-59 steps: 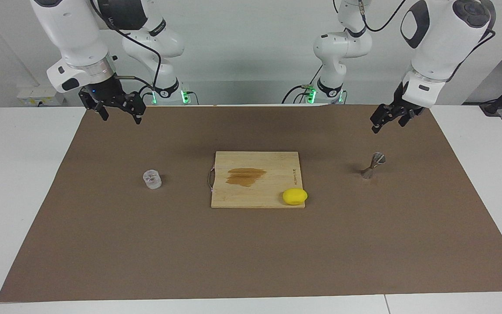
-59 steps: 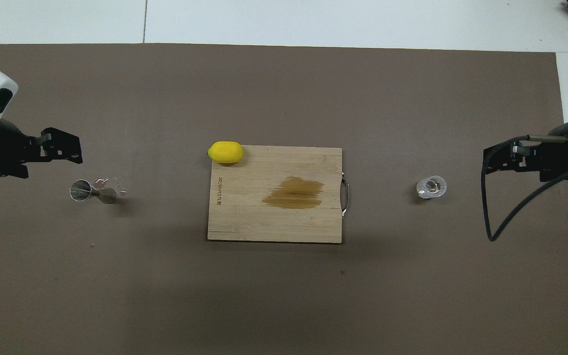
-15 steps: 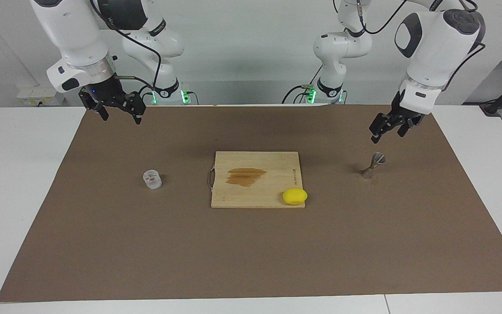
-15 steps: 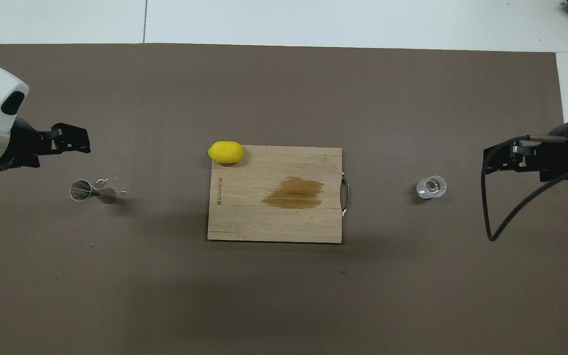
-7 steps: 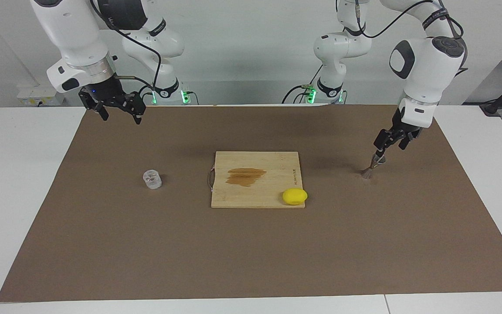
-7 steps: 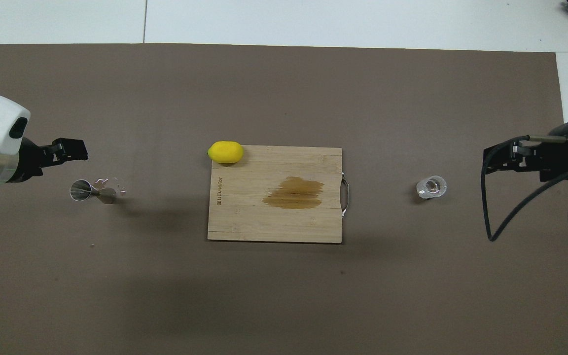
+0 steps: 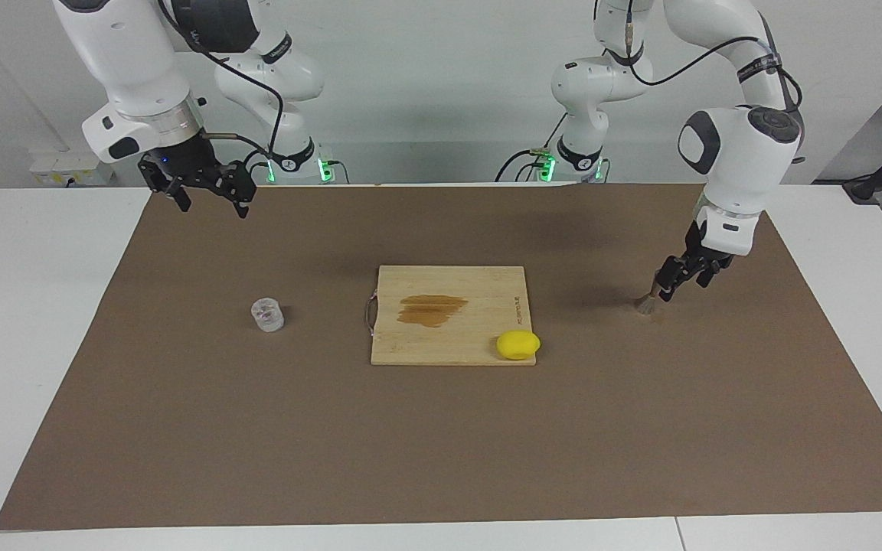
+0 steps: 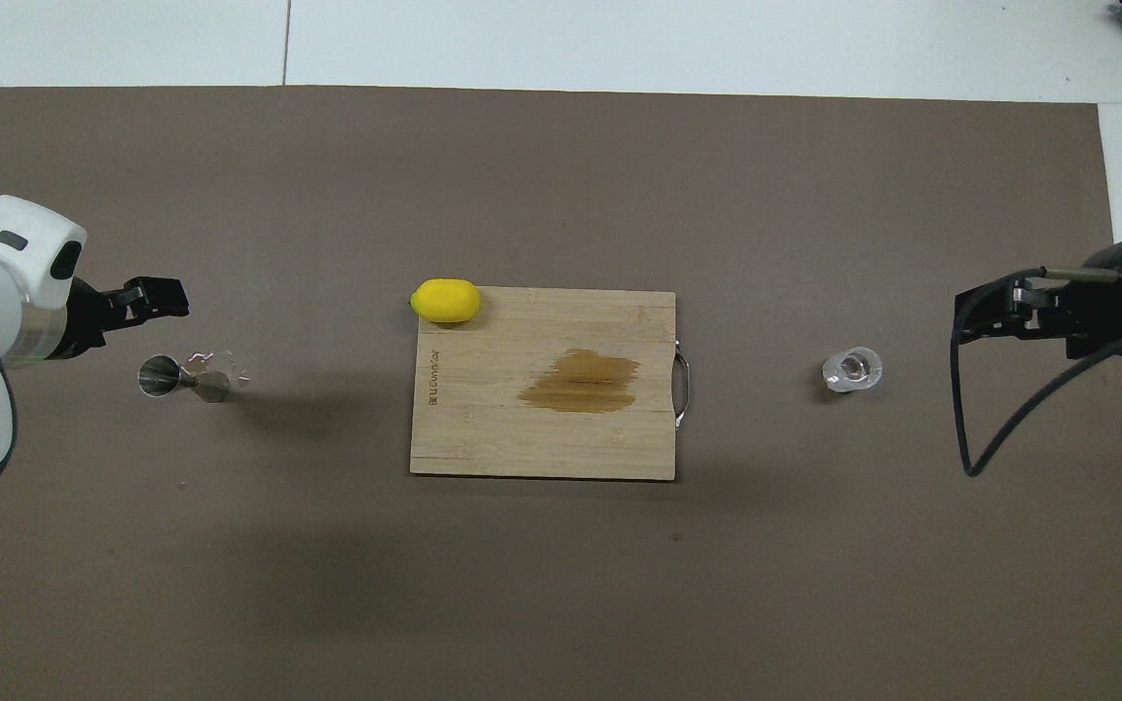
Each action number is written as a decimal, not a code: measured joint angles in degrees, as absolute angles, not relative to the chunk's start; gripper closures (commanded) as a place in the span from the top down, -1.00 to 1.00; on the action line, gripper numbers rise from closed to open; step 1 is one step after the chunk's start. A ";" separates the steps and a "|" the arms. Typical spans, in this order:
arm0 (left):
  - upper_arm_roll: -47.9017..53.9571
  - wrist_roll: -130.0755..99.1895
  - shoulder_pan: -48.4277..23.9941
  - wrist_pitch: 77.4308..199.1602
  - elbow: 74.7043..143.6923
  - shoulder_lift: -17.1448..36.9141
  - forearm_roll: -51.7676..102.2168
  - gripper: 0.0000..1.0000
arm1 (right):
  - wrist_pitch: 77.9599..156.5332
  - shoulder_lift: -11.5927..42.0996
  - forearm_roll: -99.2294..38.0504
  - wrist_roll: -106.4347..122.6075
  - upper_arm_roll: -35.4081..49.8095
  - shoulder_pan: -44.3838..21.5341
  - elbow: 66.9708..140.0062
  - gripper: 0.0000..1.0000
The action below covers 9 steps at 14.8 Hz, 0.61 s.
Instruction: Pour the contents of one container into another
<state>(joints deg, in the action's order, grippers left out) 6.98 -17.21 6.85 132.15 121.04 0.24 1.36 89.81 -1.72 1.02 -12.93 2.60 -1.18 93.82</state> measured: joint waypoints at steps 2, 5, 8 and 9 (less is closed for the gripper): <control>7.06 -17.12 7.05 132.46 121.04 0.33 1.36 1.00 | 89.81 -1.72 1.02 -12.93 2.60 -1.18 93.82 1.00; 7.18 -17.12 7.06 132.79 121.04 0.32 1.36 1.00 | 89.81 -1.72 1.02 -12.93 2.60 -1.18 93.82 1.00; 7.22 -17.12 7.06 132.80 121.04 0.33 1.36 1.00 | 89.81 -1.72 1.02 -12.93 2.60 -1.18 93.82 1.00; 7.27 -17.12 7.06 132.80 121.04 0.33 1.36 1.00 | 89.81 -1.72 1.02 -12.93 2.60 -1.18 93.82 1.00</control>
